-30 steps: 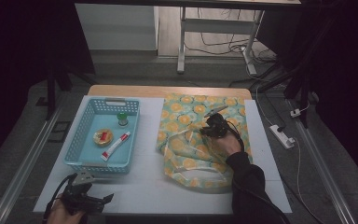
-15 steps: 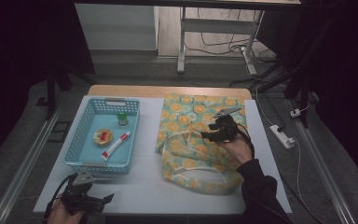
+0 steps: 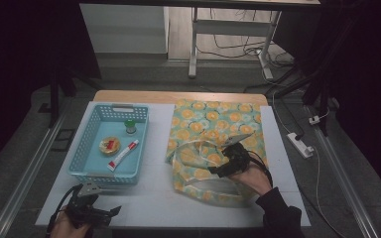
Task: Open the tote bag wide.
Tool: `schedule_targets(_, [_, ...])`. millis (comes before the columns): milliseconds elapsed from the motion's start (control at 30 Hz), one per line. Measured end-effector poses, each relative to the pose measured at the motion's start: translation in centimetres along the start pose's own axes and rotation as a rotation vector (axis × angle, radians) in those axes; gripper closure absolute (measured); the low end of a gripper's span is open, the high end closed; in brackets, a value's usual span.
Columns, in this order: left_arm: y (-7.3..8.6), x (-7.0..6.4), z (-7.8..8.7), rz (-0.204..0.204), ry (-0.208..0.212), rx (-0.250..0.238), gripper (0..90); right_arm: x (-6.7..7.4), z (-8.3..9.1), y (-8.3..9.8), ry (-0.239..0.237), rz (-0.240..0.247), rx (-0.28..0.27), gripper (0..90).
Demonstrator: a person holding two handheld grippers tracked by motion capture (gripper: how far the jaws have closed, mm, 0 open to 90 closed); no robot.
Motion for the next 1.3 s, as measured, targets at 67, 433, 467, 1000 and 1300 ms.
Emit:
schedule_targets(67, [0.0, 0.0, 0.0, -0.001, -0.001, 0.001, 0.3, -0.5, -0.5, 0.7, 0.032, 0.007, 0.024, 3.6])
schedule_targets(433, [0.0, -0.1, 0.0, -0.005, -0.004, 0.002, 0.4, -2.5, -1.4, 2.7, 0.110, 0.050, 0.034, 7.1])
schedule_targets(467, [0.0, -0.1, 0.0, -0.006, -0.003, 0.003, 0.4, -2.5, -1.3, 2.7, 0.107, 0.051, 0.028, 10.0])
schedule_targets(1000, [0.0, -0.1, -0.1, -0.012, -0.005, 0.008, 0.5, -0.8, -0.4, 2.8, 0.040, 0.119, 0.064, 90.0])
schedule_targets(1300, [0.0, -0.1, -0.1, -0.013, -0.008, 0.012, 0.6, -0.6, 1.3, 1.4, -0.009, 0.042, -0.019, 90.0])
Point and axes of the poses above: each handheld gripper's, and its own axes: z roughly backward along the jaws, y roughly out of its underside, x roughly to its left, the point moved 9 cm from there along -z, roughly forward along the jaws, and after that the axes turned 15 degrees about -z, right-handed, at the moved point
